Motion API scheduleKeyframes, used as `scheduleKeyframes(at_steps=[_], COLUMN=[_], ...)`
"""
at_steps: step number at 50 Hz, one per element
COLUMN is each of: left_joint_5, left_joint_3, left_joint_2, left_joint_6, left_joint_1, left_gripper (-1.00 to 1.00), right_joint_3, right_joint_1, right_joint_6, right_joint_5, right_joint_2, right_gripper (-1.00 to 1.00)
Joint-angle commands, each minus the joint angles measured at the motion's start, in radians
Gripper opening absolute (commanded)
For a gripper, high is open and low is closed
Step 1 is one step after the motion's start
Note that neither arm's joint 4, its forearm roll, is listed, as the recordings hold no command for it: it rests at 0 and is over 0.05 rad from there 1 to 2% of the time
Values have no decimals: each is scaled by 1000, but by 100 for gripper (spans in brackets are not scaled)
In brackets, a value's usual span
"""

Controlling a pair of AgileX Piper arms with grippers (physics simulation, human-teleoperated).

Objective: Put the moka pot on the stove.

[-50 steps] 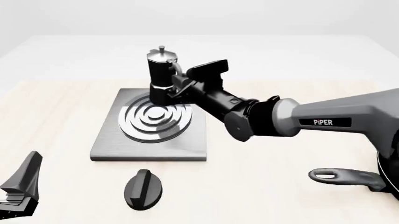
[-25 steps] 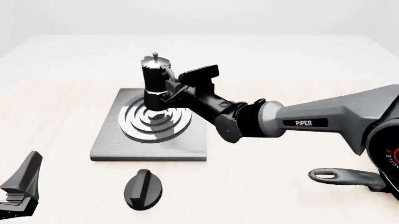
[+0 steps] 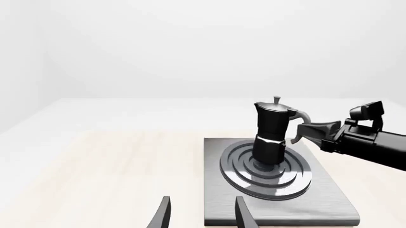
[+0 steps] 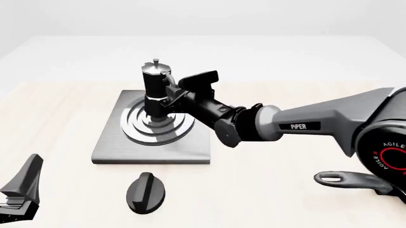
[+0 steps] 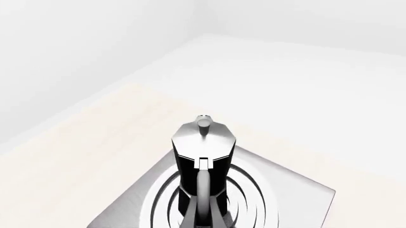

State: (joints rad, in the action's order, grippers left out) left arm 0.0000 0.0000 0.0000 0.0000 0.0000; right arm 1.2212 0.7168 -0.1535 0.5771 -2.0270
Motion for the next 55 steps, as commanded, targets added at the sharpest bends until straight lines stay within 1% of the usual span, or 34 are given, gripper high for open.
scheduleKeyframes(at_steps=[1, 55], left_joint_5=[0, 0], left_joint_3=[0, 0], left_joint_2=[0, 0], left_joint_6=[0, 0], left_joint_1=[0, 0], left_gripper=[100, 100], right_joint_3=[14, 10], right_joint_1=[-1, 1], right_joint_6=[-9, -33], right_joint_5=[3, 23], right_joint_2=[4, -30], right_gripper=[-100, -100])
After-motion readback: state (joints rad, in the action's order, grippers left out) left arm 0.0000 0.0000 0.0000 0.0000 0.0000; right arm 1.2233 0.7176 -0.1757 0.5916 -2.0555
